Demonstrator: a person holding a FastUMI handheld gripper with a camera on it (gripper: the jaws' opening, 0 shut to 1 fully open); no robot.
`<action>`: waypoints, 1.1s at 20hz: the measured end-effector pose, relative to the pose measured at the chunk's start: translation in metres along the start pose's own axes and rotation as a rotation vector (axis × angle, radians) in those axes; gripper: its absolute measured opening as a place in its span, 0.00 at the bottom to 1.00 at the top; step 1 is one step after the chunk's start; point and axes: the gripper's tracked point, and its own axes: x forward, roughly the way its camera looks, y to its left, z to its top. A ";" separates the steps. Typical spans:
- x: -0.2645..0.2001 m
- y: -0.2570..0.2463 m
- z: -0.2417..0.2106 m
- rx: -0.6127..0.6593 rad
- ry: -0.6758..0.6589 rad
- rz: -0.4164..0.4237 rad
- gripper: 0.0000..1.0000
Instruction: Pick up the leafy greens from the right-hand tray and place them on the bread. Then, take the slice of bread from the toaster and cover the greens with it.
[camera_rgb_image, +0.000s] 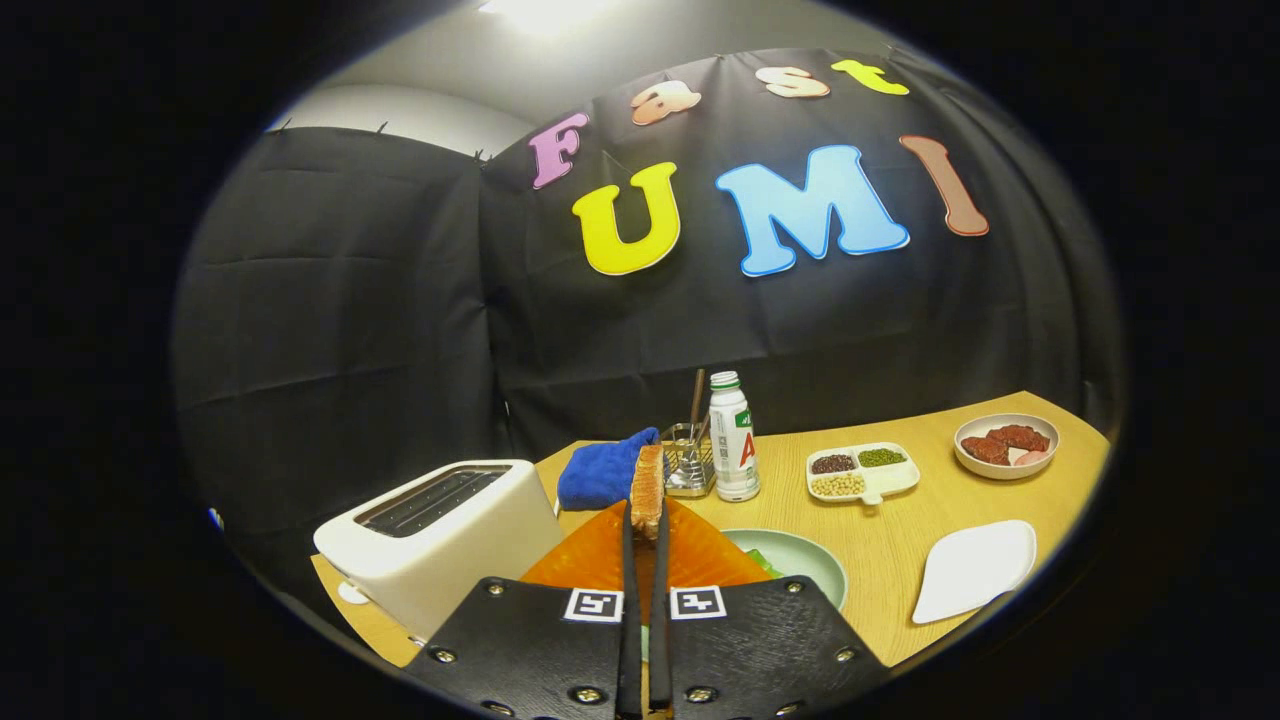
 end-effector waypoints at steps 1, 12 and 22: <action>0.002 0.002 -0.005 0.005 0.009 0.008 0.03; 0.011 -0.036 -0.036 -0.008 0.096 -0.057 0.04; 0.006 -0.065 -0.048 -0.025 0.157 -0.118 0.19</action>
